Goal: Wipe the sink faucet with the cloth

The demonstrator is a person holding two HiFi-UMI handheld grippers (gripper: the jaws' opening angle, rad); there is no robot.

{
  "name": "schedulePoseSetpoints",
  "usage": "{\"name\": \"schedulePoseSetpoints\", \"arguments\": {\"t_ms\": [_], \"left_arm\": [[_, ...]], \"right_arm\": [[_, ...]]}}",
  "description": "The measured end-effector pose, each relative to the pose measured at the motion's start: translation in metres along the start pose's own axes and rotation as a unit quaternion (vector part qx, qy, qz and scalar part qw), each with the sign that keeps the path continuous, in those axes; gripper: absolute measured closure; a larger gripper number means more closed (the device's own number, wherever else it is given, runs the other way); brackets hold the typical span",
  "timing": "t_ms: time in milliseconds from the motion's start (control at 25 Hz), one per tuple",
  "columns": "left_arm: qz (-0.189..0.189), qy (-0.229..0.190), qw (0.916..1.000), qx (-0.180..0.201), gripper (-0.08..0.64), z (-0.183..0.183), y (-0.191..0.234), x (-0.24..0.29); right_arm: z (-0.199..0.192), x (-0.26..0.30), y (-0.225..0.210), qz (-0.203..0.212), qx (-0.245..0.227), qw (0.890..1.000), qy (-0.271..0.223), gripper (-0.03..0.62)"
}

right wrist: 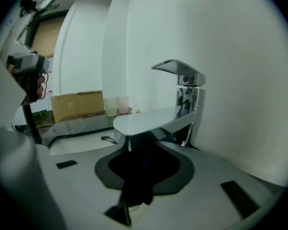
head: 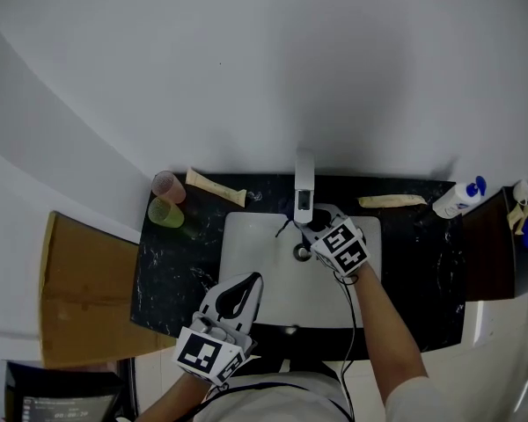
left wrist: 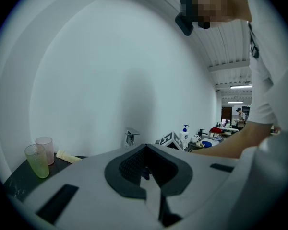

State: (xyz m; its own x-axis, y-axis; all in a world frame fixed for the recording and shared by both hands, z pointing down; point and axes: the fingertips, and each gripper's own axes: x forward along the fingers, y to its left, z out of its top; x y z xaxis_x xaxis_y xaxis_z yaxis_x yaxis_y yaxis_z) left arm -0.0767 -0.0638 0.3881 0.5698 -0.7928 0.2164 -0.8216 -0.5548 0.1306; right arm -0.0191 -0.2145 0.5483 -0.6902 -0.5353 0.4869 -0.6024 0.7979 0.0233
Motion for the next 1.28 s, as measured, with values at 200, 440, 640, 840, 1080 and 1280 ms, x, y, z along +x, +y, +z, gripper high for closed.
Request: {"name": "schedulePoseSetpoints", "arguments": {"t_ms": [200,440,640,840,1080,1280], "left_arm": [[0.002,0.000,1.0000,0.001,0.562,0.000,0.000,0.001],[0.003,0.003,1.0000,0.002,0.563,-0.003,0.002,0.001],[0.003,0.001,1.0000,0.002,0.561,-0.002,0.001,0.005],[0.001,-0.003,1.0000,0.001,0.561,0.002,0.000,0.007],[0.002,-0.001,1.0000,-0.001,0.562,-0.002,0.003,0.006],[0.002,-0.002,1.0000,0.000,0.563,-0.001,0.005,0.007]], "right_arm": [[-0.010,-0.003,-0.042,-0.072,0.024,0.997,0.017,0.506],[-0.026,-0.032,-0.095,-0.148,0.084,0.985,0.026,0.506],[-0.003,-0.007,-0.041,-0.059,0.037,0.998,0.002,0.506],[-0.004,0.004,-0.039,-0.071,0.027,0.997,0.009,0.506],[-0.016,-0.033,-0.096,-0.142,0.059,0.988,0.011,0.506],[-0.005,-0.013,-0.057,-0.055,0.026,0.998,-0.001,0.506]]}}
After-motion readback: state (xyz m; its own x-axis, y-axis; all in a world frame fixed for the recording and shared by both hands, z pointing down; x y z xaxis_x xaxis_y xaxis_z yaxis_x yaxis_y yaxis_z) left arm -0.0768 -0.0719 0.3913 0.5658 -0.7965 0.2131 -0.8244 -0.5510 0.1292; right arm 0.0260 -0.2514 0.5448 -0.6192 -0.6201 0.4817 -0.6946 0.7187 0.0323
